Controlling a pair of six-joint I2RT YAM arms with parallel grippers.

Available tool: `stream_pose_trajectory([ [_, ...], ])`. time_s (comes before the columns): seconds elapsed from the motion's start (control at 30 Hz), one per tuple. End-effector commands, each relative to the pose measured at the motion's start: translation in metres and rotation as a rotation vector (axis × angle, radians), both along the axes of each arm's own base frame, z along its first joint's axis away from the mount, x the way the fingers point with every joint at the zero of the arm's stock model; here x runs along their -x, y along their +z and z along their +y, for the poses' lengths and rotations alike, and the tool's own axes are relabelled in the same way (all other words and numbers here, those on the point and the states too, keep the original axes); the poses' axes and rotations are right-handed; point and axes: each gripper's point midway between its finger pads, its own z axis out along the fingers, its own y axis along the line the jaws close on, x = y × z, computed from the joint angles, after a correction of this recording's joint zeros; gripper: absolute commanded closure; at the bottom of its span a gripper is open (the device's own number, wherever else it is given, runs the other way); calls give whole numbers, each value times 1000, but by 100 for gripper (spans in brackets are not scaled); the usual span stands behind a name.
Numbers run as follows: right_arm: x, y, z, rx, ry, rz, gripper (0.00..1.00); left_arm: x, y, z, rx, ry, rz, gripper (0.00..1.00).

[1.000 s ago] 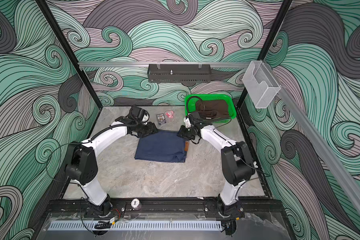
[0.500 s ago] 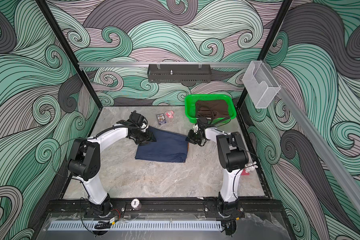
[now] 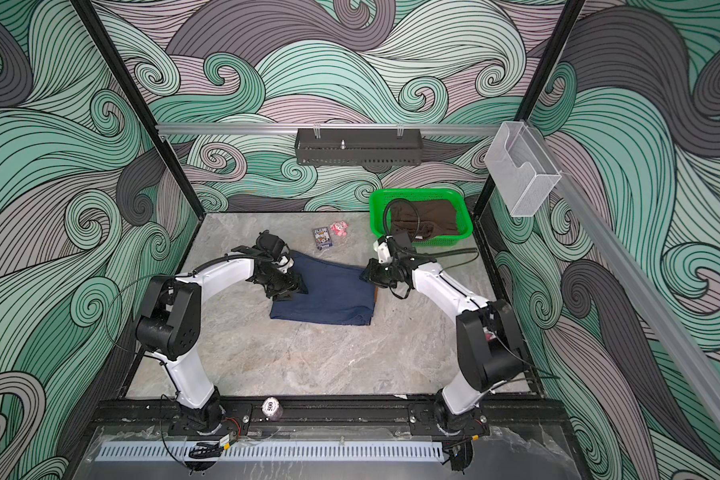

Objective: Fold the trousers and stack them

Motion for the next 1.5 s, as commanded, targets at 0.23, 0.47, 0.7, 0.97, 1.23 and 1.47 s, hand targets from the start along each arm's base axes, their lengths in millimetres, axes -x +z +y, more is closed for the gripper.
stream_pose_trajectory([
  [0.23,57,-87,-2,32,-11,238,81,15,7,15,27,61,47,38],
  [0.47,77,-113,-44,160,-66,292,81,22,-2,39,-13,102,90,37],
  [0.7,60,-81,-40,145,-36,204,71,18,6,40,16,96,69,37],
  [0.97,20,-45,-43,215,-38,87,54,2,24,21,96,84,19,37],
  [1.23,-5,-76,-57,327,-58,136,55,-35,26,0,131,102,-13,37],
  [1.47,-7,-112,-52,335,-28,226,63,-45,-14,1,90,127,69,38],
])
